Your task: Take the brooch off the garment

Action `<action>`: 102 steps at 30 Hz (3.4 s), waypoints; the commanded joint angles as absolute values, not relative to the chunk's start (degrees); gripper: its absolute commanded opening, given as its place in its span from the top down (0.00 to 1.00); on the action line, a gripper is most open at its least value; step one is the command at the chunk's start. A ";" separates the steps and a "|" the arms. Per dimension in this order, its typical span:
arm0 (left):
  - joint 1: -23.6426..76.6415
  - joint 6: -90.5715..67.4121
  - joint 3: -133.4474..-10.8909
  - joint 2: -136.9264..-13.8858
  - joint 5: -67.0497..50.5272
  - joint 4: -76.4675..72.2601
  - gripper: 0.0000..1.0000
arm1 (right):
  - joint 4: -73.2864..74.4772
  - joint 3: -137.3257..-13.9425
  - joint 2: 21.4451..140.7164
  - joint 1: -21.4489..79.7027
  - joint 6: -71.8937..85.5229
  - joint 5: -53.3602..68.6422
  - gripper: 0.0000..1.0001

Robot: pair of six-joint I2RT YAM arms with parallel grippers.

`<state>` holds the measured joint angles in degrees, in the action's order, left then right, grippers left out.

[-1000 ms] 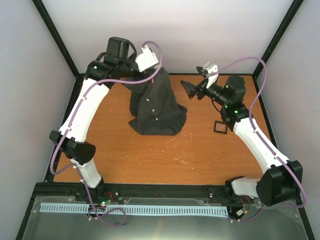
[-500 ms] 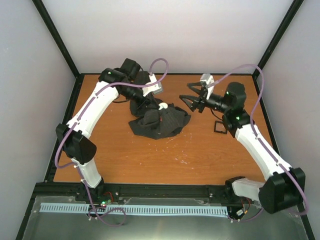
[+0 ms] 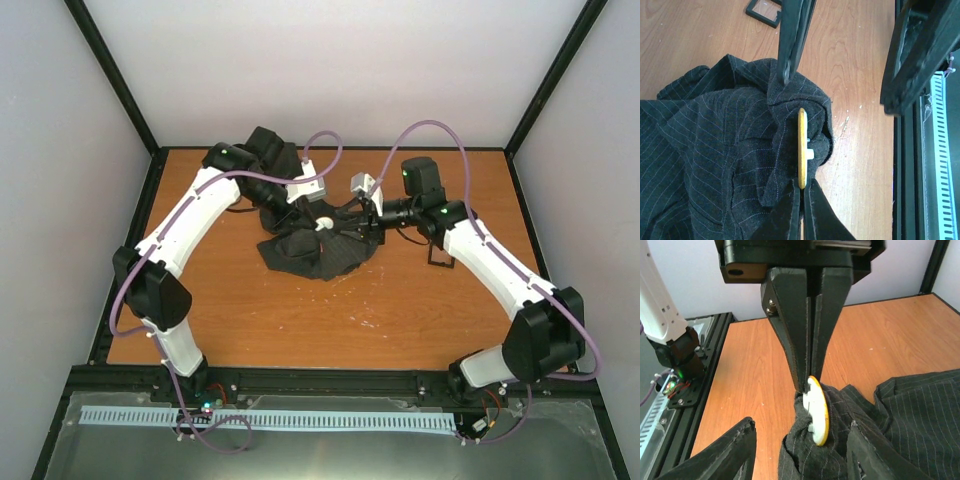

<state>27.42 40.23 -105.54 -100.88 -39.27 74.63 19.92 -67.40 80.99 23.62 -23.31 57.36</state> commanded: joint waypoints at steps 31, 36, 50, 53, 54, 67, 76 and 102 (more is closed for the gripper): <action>28.30 40.09 -102.71 -93.76 -42.22 68.09 0.50 | 1.44 -63.81 80.72 26.93 -11.16 53.70 0.97; 28.21 36.88 -93.98 -88.22 -43.04 60.36 0.52 | -14.04 -55.84 77.23 25.92 -1.10 55.64 0.97; 28.21 33.53 -87.90 -85.82 -45.89 51.65 0.66 | -21.46 -52.13 74.46 25.79 5.71 60.50 0.98; 27.99 33.48 -88.17 -86.22 -44.63 51.62 0.71 | -19.64 -52.14 73.57 25.78 4.53 60.25 0.98; 27.85 33.45 -88.54 -86.27 -44.82 51.83 0.73 | -18.90 -52.24 73.35 25.79 4.07 60.09 0.97; 24.16 35.86 -93.78 -84.20 -48.91 56.43 0.42 | -16.40 -54.11 73.35 25.49 3.19 60.81 0.97; 22.02 39.08 -94.98 -86.40 -55.74 59.55 0.48 | -17.24 -54.94 73.91 25.50 4.26 60.95 0.97; 25.63 39.70 -97.24 -91.33 -57.00 63.86 0.89 | -17.25 -56.77 75.75 25.48 6.45 58.75 0.97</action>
<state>24.25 38.83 -95.92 -90.74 -55.72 62.63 -16.08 -54.17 75.16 25.28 6.07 60.34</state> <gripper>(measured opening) 0.142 0.030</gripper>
